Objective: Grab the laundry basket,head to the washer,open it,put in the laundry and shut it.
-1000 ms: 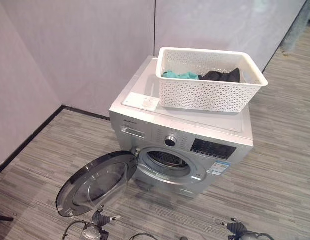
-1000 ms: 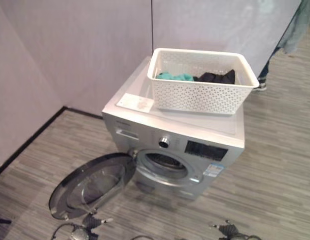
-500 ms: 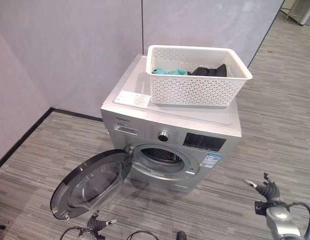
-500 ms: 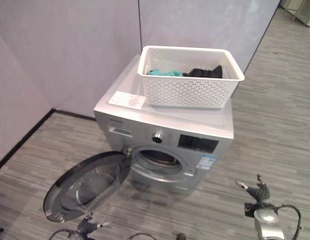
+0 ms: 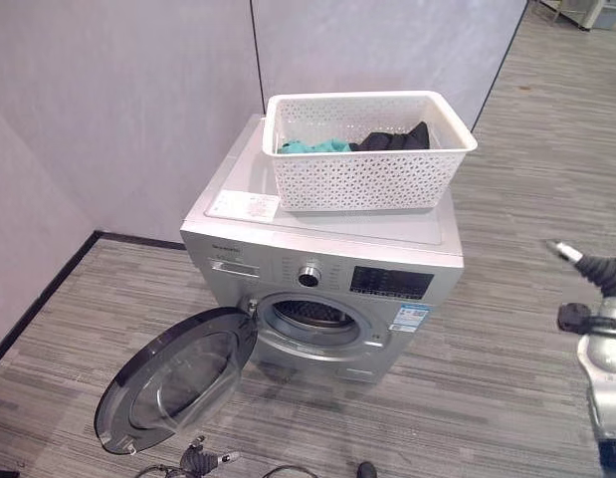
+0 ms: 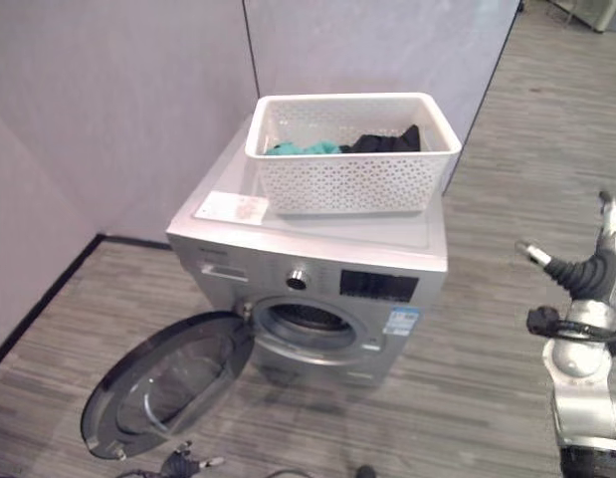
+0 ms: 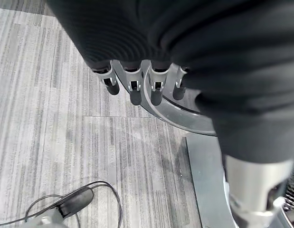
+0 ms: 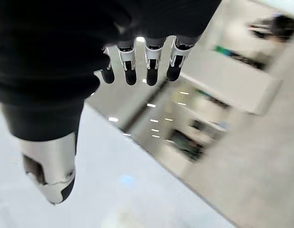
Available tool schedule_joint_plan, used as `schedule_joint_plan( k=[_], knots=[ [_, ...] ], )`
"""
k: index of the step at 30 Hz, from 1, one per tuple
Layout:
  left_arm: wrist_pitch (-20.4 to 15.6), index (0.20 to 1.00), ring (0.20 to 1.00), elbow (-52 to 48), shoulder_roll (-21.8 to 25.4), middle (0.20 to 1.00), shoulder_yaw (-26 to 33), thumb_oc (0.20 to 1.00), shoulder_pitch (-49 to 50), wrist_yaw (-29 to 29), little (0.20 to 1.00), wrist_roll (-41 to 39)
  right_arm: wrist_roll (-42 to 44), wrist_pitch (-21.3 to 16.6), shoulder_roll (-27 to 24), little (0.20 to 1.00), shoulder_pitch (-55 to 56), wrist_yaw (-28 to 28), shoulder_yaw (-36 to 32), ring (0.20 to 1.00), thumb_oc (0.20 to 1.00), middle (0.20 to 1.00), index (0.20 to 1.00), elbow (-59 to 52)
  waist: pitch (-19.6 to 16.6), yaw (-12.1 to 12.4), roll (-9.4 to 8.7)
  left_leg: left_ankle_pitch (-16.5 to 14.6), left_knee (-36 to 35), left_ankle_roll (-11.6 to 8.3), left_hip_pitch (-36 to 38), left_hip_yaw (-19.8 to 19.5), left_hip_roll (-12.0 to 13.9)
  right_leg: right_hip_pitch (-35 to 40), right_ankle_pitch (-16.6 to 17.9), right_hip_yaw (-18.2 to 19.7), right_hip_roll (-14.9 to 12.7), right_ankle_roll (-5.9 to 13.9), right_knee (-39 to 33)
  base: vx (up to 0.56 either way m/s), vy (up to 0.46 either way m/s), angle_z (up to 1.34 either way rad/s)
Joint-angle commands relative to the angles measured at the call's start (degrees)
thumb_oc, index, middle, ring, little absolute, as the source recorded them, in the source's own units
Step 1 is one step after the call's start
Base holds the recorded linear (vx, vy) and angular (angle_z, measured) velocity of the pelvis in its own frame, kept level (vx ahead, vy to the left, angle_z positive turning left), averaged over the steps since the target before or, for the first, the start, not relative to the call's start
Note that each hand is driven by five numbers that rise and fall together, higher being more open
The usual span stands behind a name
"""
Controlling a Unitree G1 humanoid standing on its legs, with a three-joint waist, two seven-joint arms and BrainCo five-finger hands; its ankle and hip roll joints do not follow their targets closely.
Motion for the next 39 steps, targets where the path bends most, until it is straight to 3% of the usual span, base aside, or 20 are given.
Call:
schedule_joint_plan(
  k=[1, 3, 4, 5, 6, 8, 10, 11, 12, 16, 18, 21, 23, 25, 28, 30, 31, 34, 36, 39],
  knots=[
    [0.0, 1.0, 1.0, 4.3, 2.9, 1.0, 1.0, 1.0, -4.4, 1.2, 1.0, 0.6, -4.9, -3.6, -3.2, 1.0, -2.7, -3.6, -4.4, 1.0, 1.0, 1.0, 1.0, -0.8, -1.0, 1.7, -3.79, -0.6, 8.1, -5.65, -1.9, -0.7, 7.6, 1.1, -5.8, 0.2, 0.1, 1.11, 3.1, 0.07, -0.374, 0.16],
    [0.3, 1.0, 1.0, 4.0, 3.3, 1.0, 0.8, 1.0, -4.5, 1.2, 1.0, 0.5, -3.3, -4.6, -3.8, 1.0, -6.5, -3.3, -1.2, 1.0, 1.0, 1.0, 1.0, -2.2, 0.6, 2.9, -4.55, 4.3, 18.5, -6.1, -5.0, -3.2, 9.9, 3.0, -6.9, 0.9, 3.3, -1.29, 2.6, 0.03, -0.339, 0.2],
    [0.3, 1.0, 1.0, 4.0, 3.4, 1.0, 0.9, 1.0, -4.7, 1.2, 1.0, 0.5, -3.3, -4.6, -3.8, 1.0, -6.8, -3.3, -1.1, 1.0, 1.0, 1.0, 1.0, -2.1, 0.9, 2.7, -4.43, 3.8, 19.8, -6.22, -5.8, -3.6, 10.2, 3.0, -6.9, 0.7, 3.5, -1.43, 2.6, -0.04, -0.281, -0.27],
    [0.4, 1.0, 1.0, 3.9, 3.8, 1.0, 0.1, 1.0, -5.4, 1.3, 1.0, 1.0, -2.8, -5.0, -4.9, 1.0, -8.4, -3.2, -0.5, 1.0, 1.0, 1.0, 1.0, -2.4, 2.7, 3.9, -5.49, 6.7, 29.0, -5.53, -10.6, -6.2, 9.3, 4.0, -7.0, 0.7, 3.6, -2.55, 2.6, -0.01, -0.181, -0.33],
    [0.2, 1.0, 1.0, 3.1, 3.8, 1.0, -0.8, 1.0, -6.5, 1.7, 1.0, 1.4, -1.9, -5.5, -6.2, 1.0, -9.0, -4.1, -1.1, 1.0, 1.0, 1.0, 1.0, -2.7, 3.4, 3.3, -5.67, 5.9, 31.3, -4.59, -15.4, -3.7, 9.9, 4.9, -7.6, -1.2, 3.5, -2.68, 2.0, 0.03, -0.144, -0.11],
    [-0.1, 1.0, 1.0, 2.8, 3.4, 1.0, -1.5, 1.0, -7.3, 1.9, 1.0, 1.3, -2.6, -5.2, -7.3, 1.0, -9.3, -5.2, -2.0, 1.0, 1.0, 1.0, 1.0, -2.5, 3.4, 3.4, -6.0, 2.4, 26.5, -4.42, -17.4, -1.4, 9.3, 5.7, -7.9, -2.0, 2.0, -1.59, 1.5, 0.09, 0.077, 0.53],
    [-0.2, 1.0, 1.0, 2.8, 3.4, 1.0, -2.1, 1.0, -7.9, 2.1, 1.0, 1.4, -2.5, -5.1, -7.6, 1.0, -9.3, -5.6, -2.5, 1.0, 1.0, 1.0, 1.0, -2.2, 3.4, 3.4, -6.28, 2.4, 23.5, -4.49, -19.0, -0.3, 9.2, 5.8, -8.1, -2.4, 1.2, -1.07, 1.3, 0.07, 0.109, 0.42],
    [-0.5, 1.0, 1.0, 2.6, 3.0, 1.0, -3.5, 1.0, -9.2, 2.5, 1.0, 1.5, -2.4, -4.9, -7.9, 1.0, -10.4, -7.0, -2.6, 1.0, 1.0, 1.0, 1.0, -1.2, 3.2, 3.9, -5.99, 5.3, 17.4, -5.2, -22.0, 1.3, 8.2, 6.1, -8.6, -3.0, 0.8, -0.27, 1.0, 0.09, 0.086, 0.12],
    [-0.5, 1.0, 1.0, 2.7, 3.0, 1.0, -3.5, 1.0, -9.2, 2.5, 1.0, 1.5, -2.4, -4.9, -7.9, 1.0, -10.4, -7.0, -2.6, 1.0, 1.0, 1.0, 1.0, -1.2, 3.2, 3.9, -6.02, 5.4, 17.2, -5.19, -21.9, 1.4, 8.1, 6.1, -8.6, -3.0, 0.7, -0.26, 1.0, 0.17, 0.207, 0.22],
    [-0.6, 1.0, 1.0, 3.1, 2.1, 1.0, -4.5, 1.0, -9.1, 2.6, 1.0, 0.4, -1.4, -4.9, -8.0, 1.0, -14.2, -6.1, 1.8, 1.0, 1.0, 1.0, 1.0, 1.2, 1.9, 5.7, -5.07, 5.3, 13.1, -4.34, -20.7, -2.1, 4.0, 7.4, -9.6, -2.3, -0.9, 1.07, 3.3, 0.17, 0.191, -0.13],
    [-0.4, 1.0, 1.0, 3.1, 1.8, 1.0, -5.0, 1.0, -9.1, 2.0, 1.0, -0.3, 0.0, -4.4, -7.9, 1.0, -14.7, -4.8, 3.1, 1.0, 1.0, 1.0, 1.0, 2.0, 1.2, 5.7, -5.34, 4.6, 13.0, -3.18, -19.6, -1.1, 2.6, 7.3, -9.9, -2.2, -2.4, 1.18, 6.9, 0.2, 0.22, -0.2],
    [-0.2, 1.0, 1.0, 3.4, 1.7, 1.0, -5.8, 1.0, -9.2, 1.2, 1.0, -0.2, 0.6, -4.0, -7.8, 1.0, -17.6, -3.3, 5.6, 1.0, 1.0, 1.0, 1.0, 3.0, 0.6, 5.7, -5.56, 3.3, 10.5, -0.31, -15.8, 0.0, 0.2, 3.4, -10.9, -0.8, -3.5, 2.09, 18.9, 0.17, 0.232, 0.1],
    [0.0, 1.0, 1.0, 3.2, 1.9, 1.0, -6.7, 1.0, -9.5, 0.9, 1.0, 0.5, 0.9, -4.1, -7.7, 1.0, -19.5, -2.6, 7.1, 1.0, 1.0, 1.0, 1.0, 2.7, 1.2, 5.1, -5.38, 2.7, 9.5, 1.31, -14.1, 0.3, -0.9, -0.5, -9.8, 0.5, -3.8, 3.18, 27.6, 0.14, 0.225, 0.0],
    [0.2, 1.0, 1.0, 3.3, 2.3, 1.0, -6.8, 1.0, -9.6, 0.9, 1.0, 0.7, 0.9, -4.1, -7.7, 1.0, -22.0, -2.5, 8.5, 1.0, 1.0, 1.0, 1.0, 2.3, 1.5, 4.7, -5.12, 1.8, 9.0, 2.52, -12.4, 0.1, -1.8, -3.3, -8.5, 1.5, -4.2, 3.52, 31.3, 0.17, 0.142, 0.06],
    [0.2, 1.0, 1.0, 3.7, 2.2, 1.0, -7.2, 1.0, -9.6, 1.0, 1.0, 1.4, 0.3, -4.1, -8.3, 1.0, -24.1, -2.8, 8.9, 1.0, 1.0, 1.0, 1.0, 1.0, 1.3, 4.5, -4.45, 0.8, 7.2, 2.48, -9.9, -1.4, -2.4, -6.0, -9.1, 1.5, -5.2, 2.74, 24.3, 0.15, 0.024, 0.04],
    [0.1, 1.0, 1.0, 3.8, 2.1, 1.0, -7.2, 1.0, -9.6, 1.1, 1.0, 1.5, 0.2, -4.0, -8.3, 1.0, -24.1, -2.8, 8.9, 1.0, 1.0, 1.0, 1.0, 0.9, 1.2, 4.4, -4.32, 0.8, 7.1, 2.45, -9.9, -1.5, -2.3, -5.9, -9.0, 1.3, -5.1, 2.73, 23.9, 0.1, -0.031, 0.13],
    [0.1, 1.0, 1.0, 4.0, 1.9, 1.0, -7.1, 1.0, -9.8, 1.2, 1.0, 1.8, -0.2, -3.9, -8.9, 1.0, -23.9, -3.2, 8.0, 1.0, 1.0, 1.0, 1.0, -0.2, 1.1, 3.7, -4.21, 0.2, 6.6, 2.08, -8.9, -2.3, -2.4, -7.2, -6.9, 2.6, -6.2, 3.56, 20.2, 0.14, -0.069, 0.24],
    [-0.1, 1.0, 1.0, 4.0, 2.0, 1.0, -7.4, 1.0, -10.2, 1.0, 1.0, 2.5, -1.0, -3.5, -11.1, 1.0, -23.7, -2.6, 7.2, 1.0, 1.0, 1.0, 1.0, -2.1, 1.2, 3.0, -5.26, -0.6, 6.5, 1.53, -7.6, -2.9, -3.2, -6.6, -5.2, 4.1, -6.5, 4.16, 16.2, 0.13, -0.063, 0.37],
    [-0.2, 1.0, 1.0, 4.1, 1.8, 1.0, -7.6, 1.0, -9.8, 1.0, 1.0, 3.0, -0.8, -3.7, -12.2, 1.0, -24.6, -2.2, 7.2, 1.0, 1.0, 1.0, 1.0, -3.4, 0.4, 3.2, -6.22, -1.1, 6.5, 1.16, -7.3, -2.4, -3.4, -4.8, -4.3, 2.2, -7.3, 4.48, 13.5, 0.1, -0.084, 0.36],
    [0.0, 1.0, 1.0, 4.3, 1.4, 1.0, -7.3, 1.0, -8.4, 0.1, 1.0, 3.4, 0.5, -4.5, -16.2, 1.0, -25.8, 0.7, 7.4, 1.0, 1.0, 1.0, 1.0, -6.1, -1.9, 3.5, -7.05, -1.0, 5.5, 0.18, -6.5, -2.4, -2.5, -1.7, -4.0, 1.1, -6.0, 4.34, 9.3, 0.12, -0.103, 0.1]
  ],
)
